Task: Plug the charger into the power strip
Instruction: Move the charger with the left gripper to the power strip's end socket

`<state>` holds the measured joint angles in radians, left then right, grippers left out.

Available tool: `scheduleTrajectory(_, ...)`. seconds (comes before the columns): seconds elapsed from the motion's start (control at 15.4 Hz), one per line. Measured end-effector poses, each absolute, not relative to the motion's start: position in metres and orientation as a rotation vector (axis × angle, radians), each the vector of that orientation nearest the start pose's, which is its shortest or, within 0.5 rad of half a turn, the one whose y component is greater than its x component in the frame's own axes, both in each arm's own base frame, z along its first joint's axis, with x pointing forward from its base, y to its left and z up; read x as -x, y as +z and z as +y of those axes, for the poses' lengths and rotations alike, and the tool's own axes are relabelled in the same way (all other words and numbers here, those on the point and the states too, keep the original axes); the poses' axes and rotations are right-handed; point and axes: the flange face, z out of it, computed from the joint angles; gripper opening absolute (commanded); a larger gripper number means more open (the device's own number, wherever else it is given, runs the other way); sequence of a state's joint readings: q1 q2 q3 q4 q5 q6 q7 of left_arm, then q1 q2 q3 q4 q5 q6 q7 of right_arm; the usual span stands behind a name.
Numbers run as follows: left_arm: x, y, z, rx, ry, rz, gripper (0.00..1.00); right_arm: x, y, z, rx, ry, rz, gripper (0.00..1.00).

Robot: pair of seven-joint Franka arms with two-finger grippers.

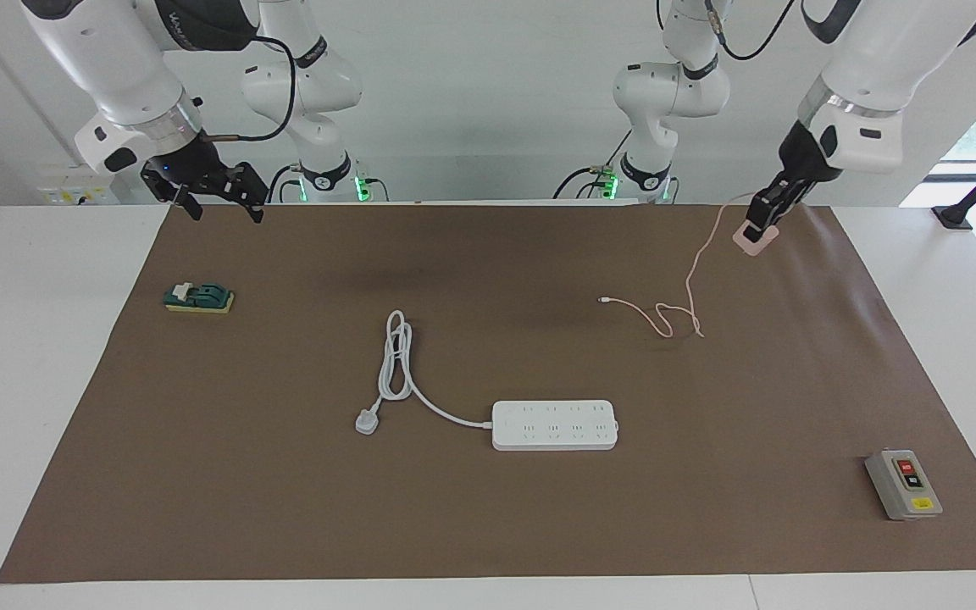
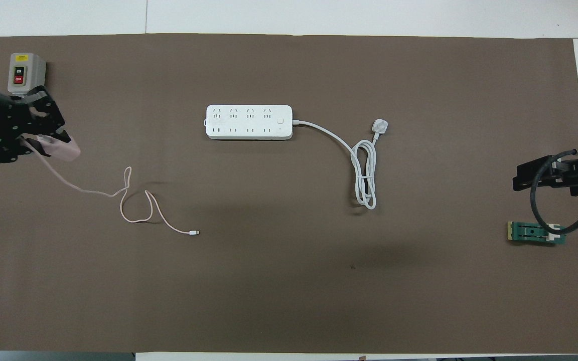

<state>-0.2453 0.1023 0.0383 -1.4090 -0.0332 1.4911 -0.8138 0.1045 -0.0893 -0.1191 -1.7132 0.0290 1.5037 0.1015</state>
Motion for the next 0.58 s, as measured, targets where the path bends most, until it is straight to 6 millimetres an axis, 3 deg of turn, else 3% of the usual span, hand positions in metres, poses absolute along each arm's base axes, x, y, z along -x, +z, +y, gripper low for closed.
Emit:
scheduleTrajectory(0.32, -0.584, 0.586, -0.194, 2.836, 0.032, -1.321, 0.0, -0.524, 0.588, -0.003, 3.093, 0.227, 0.172, 1.0)
scheduleTrajectory(0.58, -0.59, 0.561, -0.223, 2.678, 0.033, -1.601, 0.0, -0.537, 0.58, -0.001, 3.095, 0.244, 0.17, 1.0)
